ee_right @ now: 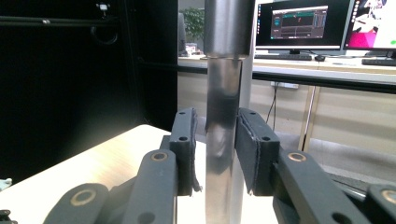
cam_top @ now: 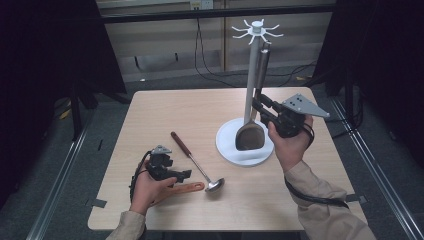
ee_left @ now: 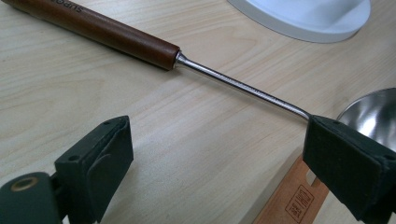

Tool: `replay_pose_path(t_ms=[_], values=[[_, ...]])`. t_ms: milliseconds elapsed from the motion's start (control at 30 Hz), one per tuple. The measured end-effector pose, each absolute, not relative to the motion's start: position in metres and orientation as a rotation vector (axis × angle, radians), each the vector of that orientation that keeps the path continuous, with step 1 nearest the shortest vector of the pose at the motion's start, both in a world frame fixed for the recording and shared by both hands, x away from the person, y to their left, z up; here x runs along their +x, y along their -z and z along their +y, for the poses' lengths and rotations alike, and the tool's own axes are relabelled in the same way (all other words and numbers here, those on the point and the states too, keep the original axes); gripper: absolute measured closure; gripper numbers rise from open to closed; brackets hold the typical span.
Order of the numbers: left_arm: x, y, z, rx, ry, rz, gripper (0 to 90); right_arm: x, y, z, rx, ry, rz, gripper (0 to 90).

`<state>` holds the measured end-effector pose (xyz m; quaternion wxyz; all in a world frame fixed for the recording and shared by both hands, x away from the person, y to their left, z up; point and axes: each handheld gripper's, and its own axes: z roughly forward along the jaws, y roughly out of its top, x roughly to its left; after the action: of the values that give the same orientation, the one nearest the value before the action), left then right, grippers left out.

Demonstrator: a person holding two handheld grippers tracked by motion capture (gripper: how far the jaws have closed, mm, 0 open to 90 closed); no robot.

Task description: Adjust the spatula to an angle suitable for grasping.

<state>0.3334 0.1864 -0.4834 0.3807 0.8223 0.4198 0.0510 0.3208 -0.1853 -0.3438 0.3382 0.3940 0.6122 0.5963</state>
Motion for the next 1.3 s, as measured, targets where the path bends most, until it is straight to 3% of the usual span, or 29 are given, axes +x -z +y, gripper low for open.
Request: replay_pose_path(t_ms=[100,500,667,733,1300], values=[[0.333,0.483,0.187,2.099,-0.128,1.071,8.6,0.317,0.339,-0.187,1.008,-1.574,1.573,66.1],[0.333,0.482,0.187,2.098,-0.128,1.078,8.5,0.317,0.318,-0.205,0.946,-1.625,1.445,71.9],[0.333,0.482,0.187,2.082,-0.132,1.087,8.5,0.322,0.31,-0.21,0.922,-1.623,1.395,88.6],[0.333,0.482,0.187,2.083,-0.131,1.085,8.5,0.325,0.306,-0.213,0.915,-1.624,1.374,90.0],[0.333,0.483,0.188,2.082,-0.127,1.085,8.5,0.347,0.272,-0.215,0.966,-1.684,1.28,90.0]])
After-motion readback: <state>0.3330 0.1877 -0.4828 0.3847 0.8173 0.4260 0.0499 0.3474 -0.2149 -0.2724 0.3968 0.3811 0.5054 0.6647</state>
